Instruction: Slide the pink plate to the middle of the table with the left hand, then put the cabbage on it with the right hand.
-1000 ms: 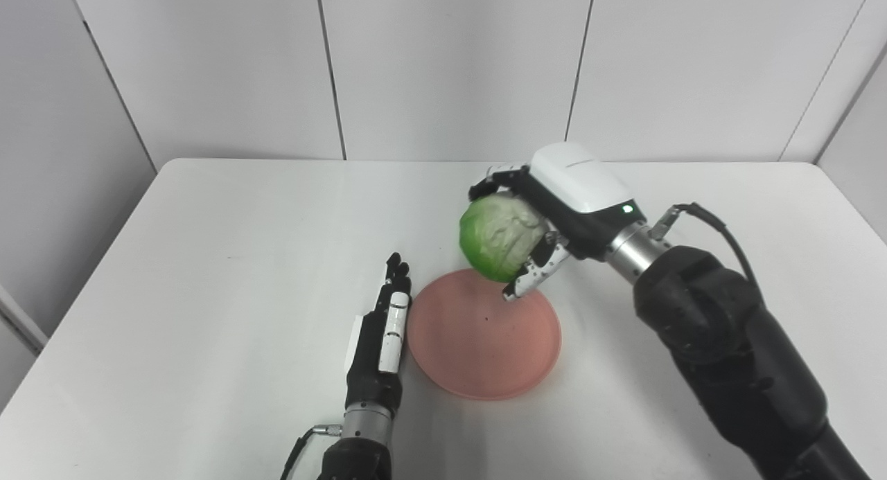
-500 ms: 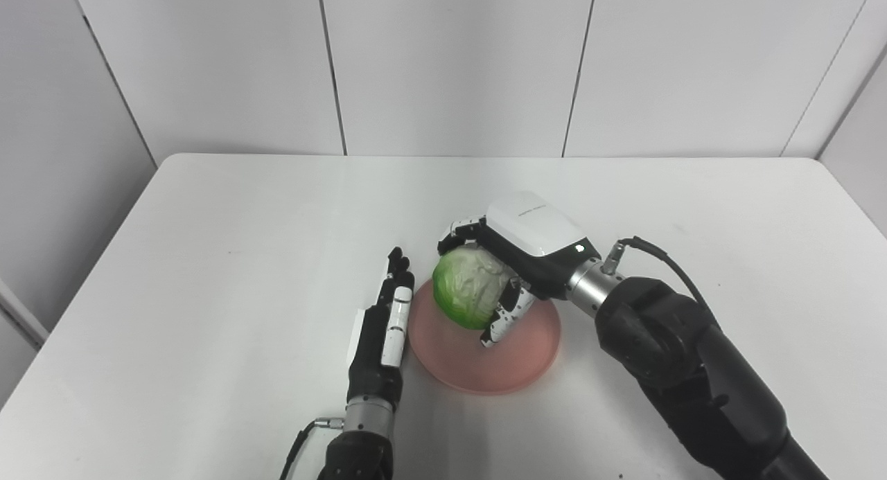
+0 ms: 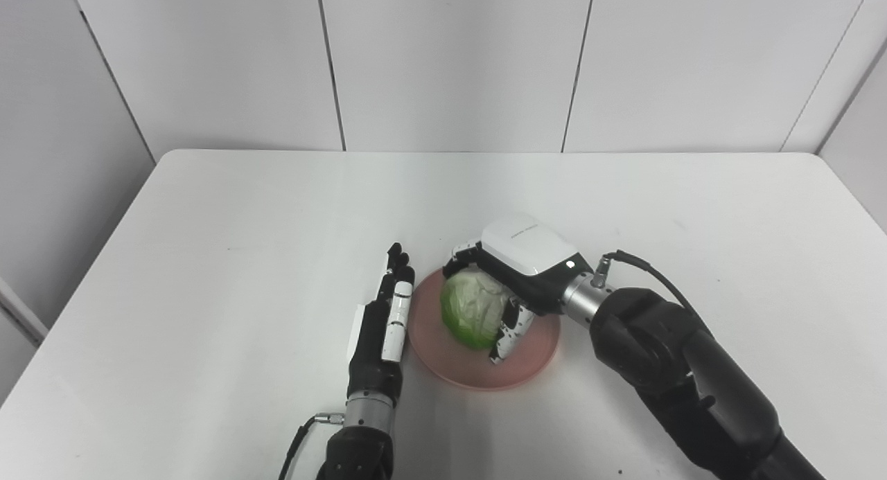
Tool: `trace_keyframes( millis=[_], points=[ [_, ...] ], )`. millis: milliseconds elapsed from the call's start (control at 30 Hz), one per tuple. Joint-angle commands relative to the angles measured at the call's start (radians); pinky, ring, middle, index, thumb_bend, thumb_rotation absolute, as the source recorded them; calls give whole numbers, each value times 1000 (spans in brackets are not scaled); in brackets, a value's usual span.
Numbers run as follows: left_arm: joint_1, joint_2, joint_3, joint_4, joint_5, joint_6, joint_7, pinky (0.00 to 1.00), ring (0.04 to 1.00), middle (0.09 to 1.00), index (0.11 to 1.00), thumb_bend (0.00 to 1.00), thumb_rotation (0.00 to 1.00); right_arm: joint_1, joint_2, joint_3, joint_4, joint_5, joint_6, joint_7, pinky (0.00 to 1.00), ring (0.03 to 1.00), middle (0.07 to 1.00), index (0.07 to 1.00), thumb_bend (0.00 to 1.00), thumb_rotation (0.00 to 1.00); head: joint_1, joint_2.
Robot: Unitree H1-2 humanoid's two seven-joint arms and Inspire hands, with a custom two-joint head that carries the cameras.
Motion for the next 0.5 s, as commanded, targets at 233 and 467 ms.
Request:
trace_keyframes(
  millis=[233,467],
  points=[
    [-18,-36,-12,-39,8,14,10,1000,1000,1000,1000,535,1000,-11,-11,-12,-21,-5,-46,-6,365,435,547,472,515,0,-6,7],
    [-18,-27,-15,-44,19,19,12,1000,1000,1000,1000,535,1000,16,-35,-21,-33,-29,-149,-88,536,649,711,683,715,456,-9,11]
  ],
)
